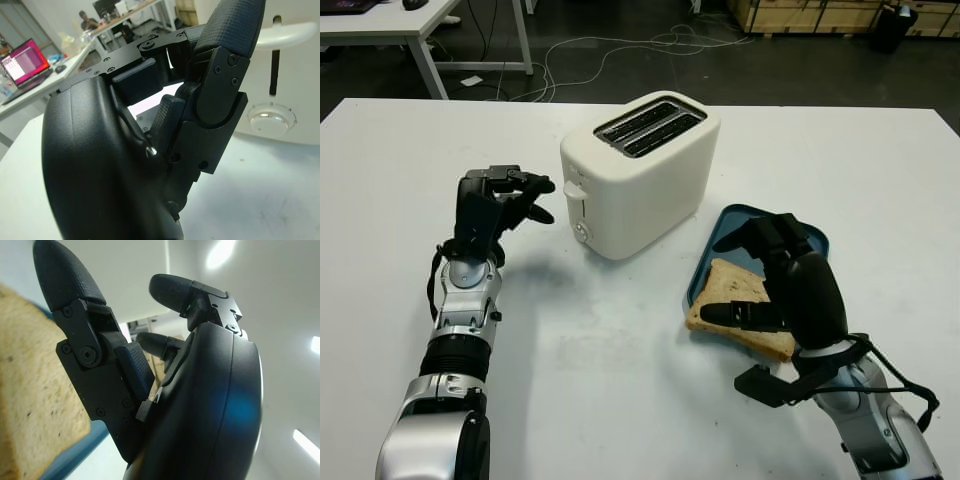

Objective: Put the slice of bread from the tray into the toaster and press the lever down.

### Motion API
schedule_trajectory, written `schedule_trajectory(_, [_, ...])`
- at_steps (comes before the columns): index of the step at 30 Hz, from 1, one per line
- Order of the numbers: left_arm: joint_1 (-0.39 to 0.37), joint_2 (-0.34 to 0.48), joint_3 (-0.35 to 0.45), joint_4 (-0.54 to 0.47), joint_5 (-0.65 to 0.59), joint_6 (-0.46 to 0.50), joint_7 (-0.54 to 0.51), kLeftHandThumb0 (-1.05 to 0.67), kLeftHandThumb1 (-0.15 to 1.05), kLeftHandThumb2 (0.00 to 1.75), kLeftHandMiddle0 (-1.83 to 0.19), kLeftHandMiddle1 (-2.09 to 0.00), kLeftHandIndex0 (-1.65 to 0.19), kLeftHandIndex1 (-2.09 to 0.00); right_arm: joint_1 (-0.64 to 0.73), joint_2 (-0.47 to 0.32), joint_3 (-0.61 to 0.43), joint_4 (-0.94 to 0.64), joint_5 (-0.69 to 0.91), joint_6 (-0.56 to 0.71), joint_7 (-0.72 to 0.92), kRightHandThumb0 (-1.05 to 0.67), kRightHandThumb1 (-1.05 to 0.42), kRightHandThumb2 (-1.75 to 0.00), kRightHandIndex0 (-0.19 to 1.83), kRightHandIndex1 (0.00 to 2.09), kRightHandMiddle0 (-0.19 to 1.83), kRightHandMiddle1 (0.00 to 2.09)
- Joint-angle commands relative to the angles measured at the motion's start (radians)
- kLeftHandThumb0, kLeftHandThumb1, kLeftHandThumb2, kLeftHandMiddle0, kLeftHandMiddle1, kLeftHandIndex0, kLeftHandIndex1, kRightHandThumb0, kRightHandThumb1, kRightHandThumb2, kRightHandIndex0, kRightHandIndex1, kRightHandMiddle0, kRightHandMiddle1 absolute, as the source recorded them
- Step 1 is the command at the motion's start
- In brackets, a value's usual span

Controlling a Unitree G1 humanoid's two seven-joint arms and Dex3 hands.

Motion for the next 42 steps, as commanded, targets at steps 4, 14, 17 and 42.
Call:
schedule_trajectory(4, [-0.019,0.008,0.002,0.002,-0.006,-0.001,-0.008,-1.05,0.86,0.00,-1.57,-0.64,-1.56,-0.37,0.021,-0.047,0.000,-0.045,-0.033,0.045,0.072,-1.05,-0.91,-0.02,0.00,1.38,0.00,1.22])
schedule_trajectory(14, [-0.017,0.007,0.002,0.002,0.000,-0.004,0.000,-1.05,0.86,0.00,-1.57,-0.65,-1.57,-0.35,0.088,-0.128,-0.019,-0.206,-0.023,0.162,0.334,-1.05,-0.88,-0.01,0.00,1.41,0.00,1.29])
schedule_trajectory(17, [-0.017,0.008,0.005,0.005,-0.005,-0.007,-0.004,-1.05,0.86,0.00,-1.57,-0.65,-1.56,-0.35,0.104,-0.122,-0.018,-0.244,-0.001,0.202,0.399,-1.05,-0.79,0.00,0.00,1.43,0.00,1.32])
schedule_trajectory(42, [-0.014,0.014,0.004,-0.004,0.001,-0.005,0.004,-1.05,0.87,0.00,-1.57,-0.66,-1.57,-0.35,0.133,-0.202,0.126,-0.171,-0.414,0.230,0.297,-1.05,-0.76,0.00,0.00,1.70,0.00,1.46])
